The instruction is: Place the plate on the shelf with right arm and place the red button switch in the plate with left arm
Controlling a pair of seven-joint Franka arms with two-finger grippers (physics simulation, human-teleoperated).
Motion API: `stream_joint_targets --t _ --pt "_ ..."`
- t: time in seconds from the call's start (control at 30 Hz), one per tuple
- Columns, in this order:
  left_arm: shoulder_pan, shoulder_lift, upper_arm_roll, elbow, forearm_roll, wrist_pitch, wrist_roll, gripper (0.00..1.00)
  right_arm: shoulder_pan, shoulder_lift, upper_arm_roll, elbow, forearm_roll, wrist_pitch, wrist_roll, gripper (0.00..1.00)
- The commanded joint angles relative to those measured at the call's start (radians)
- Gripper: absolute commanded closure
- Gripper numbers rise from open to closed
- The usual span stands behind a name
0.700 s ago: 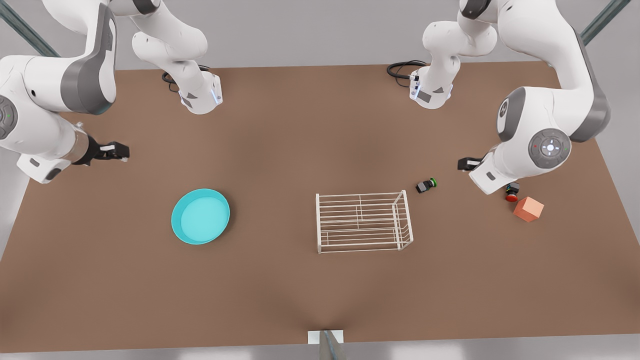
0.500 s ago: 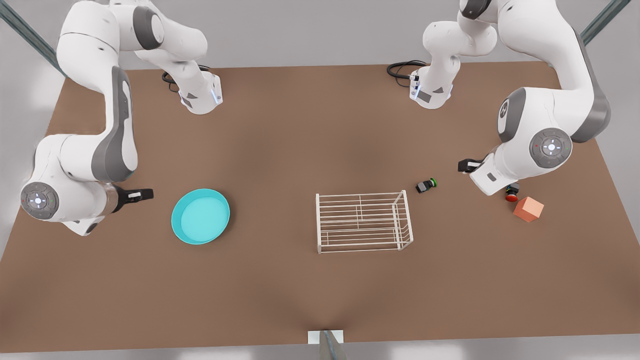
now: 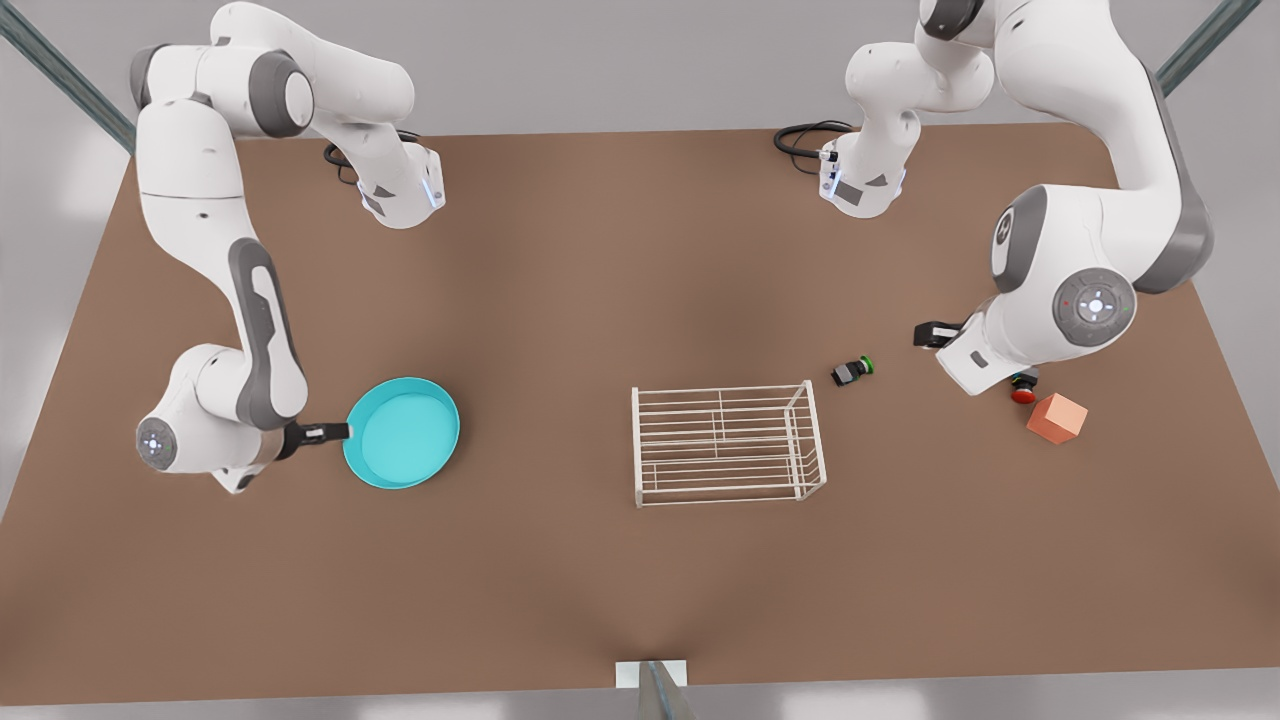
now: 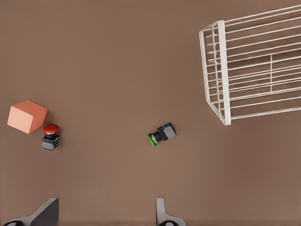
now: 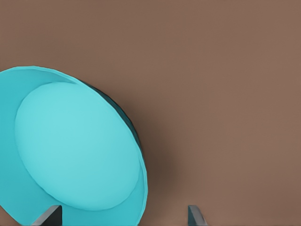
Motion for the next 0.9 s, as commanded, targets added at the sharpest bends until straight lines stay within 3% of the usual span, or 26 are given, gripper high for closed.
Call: stream_joint_targets --t 0.0,0.13,0.67,0.7,0.77,0.87 --pt "0.000 -0.001 0.000 0.000 0.001 -0.004 0.006 0.00 0.000 -0.004 0.000 -0.038 0.002 0.164 -0.167 0.00" --pt "0.001 -0.001 0.000 0.000 0.001 -0.008 0.006 0.00 0.000 0.008 0.001 -0.093 0.005 0.258 -0.165 0.00" --pt "0.020 -0.012 0.000 0.017 -0.007 -0.063 0.005 0.00 0.003 0.035 0.033 -0.148 0.065 0.252 -0.164 0.00" --pt "0.021 -0.012 0.000 0.017 -0.006 -0.064 0.009 0.00 0.004 0.035 0.033 -0.148 0.065 0.252 -0.164 0.02" --pt "0.021 -0.012 0.000 0.015 -0.006 -0.064 0.009 0.00 0.006 0.036 0.033 -0.148 0.063 0.252 -0.164 0.23" --pt "0.021 -0.010 0.000 0.015 -0.006 -0.063 0.009 0.00 0.004 0.038 0.033 -0.145 0.063 0.252 -0.164 0.42"
